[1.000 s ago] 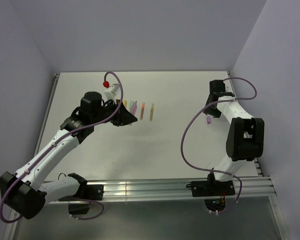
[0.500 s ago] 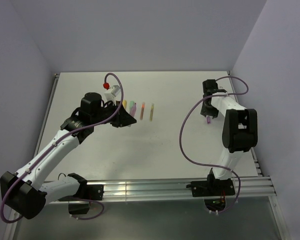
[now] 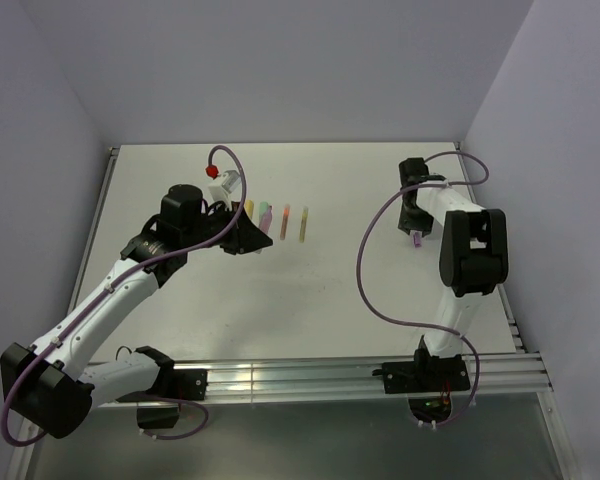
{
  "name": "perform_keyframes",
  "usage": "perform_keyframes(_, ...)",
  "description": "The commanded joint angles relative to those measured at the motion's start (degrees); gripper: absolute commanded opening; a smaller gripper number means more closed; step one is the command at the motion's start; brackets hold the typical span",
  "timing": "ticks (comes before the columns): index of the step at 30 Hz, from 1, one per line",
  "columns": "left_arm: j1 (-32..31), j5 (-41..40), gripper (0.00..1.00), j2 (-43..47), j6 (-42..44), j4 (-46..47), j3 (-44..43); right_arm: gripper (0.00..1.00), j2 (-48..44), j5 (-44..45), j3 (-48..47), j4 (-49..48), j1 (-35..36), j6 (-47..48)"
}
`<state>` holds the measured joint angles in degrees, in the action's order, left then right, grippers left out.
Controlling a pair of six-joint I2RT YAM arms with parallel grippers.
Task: Insert the pens into the pen caps
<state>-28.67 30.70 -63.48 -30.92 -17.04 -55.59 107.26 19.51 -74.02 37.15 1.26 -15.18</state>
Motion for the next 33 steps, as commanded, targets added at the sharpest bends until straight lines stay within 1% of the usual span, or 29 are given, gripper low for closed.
perform_keyframes(1, 0.3, 1.3, 0.00, 0.2, 0.9, 2.2, -0.1, 0.48, 2.0, 2.0, -3.2, 1.0, 0.1, 0.5)
perform_keyframes(11, 0.5, 1.2, 0.00, -0.4, 1.0, 2.3, 0.0, 0.44, 4.2, 2.4, -3.3, 1.5, 0.1, 0.5)
perform_keyframes(13, 0.4, 1.3, 0.00, -0.5, 1.0, 2.3, 0.0, 0.40, 4.7, 2.2, -3.2, 1.5, 0.1, 0.4)
perform_keyframes(20, 0.5, 1.4, 0.00, -1.1, 1.1, 2.3, 0.2, 0.34, 6.3, -0.3, -2.5, 1.5, -0.4, -0.3)
perform_keyframes(21, 0.5, 1.4, 0.00, -1.2, 1.2, 2.4, 0.3, 0.31, 6.6, -0.3, -2.4, 1.6, -0.4, -0.6)
perform_keyframes(22, 0.6, 1.4, 0.00, -1.3, 1.2, 2.3, 0.4, 0.20, 6.6, -0.6, -2.2, 1.4, -0.6, -0.9)
perform_keyframes(23, 0.6, 1.3, 0.00, -1.5, 1.1, 2.4, 0.5, 0.15, 6.2, -1.7, -2.0, 1.3, -0.7, -1.0)
perform_keyframes(24, 0.6, 1.3, 0.00, -1.6, 1.1, 2.4, 0.6, 0.04, 5.9, -2.3, -1.9, 1.3, -0.8, -1.4)
perform_keyframes(25, 0.7, 1.3, 0.00, -1.7, 1.2, 2.4, 0.6, 0.00, 5.8, -3.0, -1.9, 1.4, -0.8, -1.8)
perform_keyframes(29, 1.1, 3.0, 0.00, -2.1, 0.6, 4.5, 1.3, 0.00, 0.9, -13.2, 0.6, -2.8, -0.8, -3.5)
perform_keyframes(30, 1.2, 4.4, 0.00, -2.0, 0.4, 5.2, 1.5, 0.00, -1.9, -18.8, 2.0, -5.7, -0.8, -5.4)
perform_keyframes(32, 1.4, 6.3, 0.00, -1.6, 0.2, 7.9, 1.6, 0.00, -5.0, -25.9, 3.3, -9.4, -0.3, -7.3)
perform_keyframes(33, 1.3, 7.4, 0.00, -1.3, -0.1, 8.9, 1.7, 0.00, -7.7, -30.6, 3.5, -11.9, 0.1, -10.0)
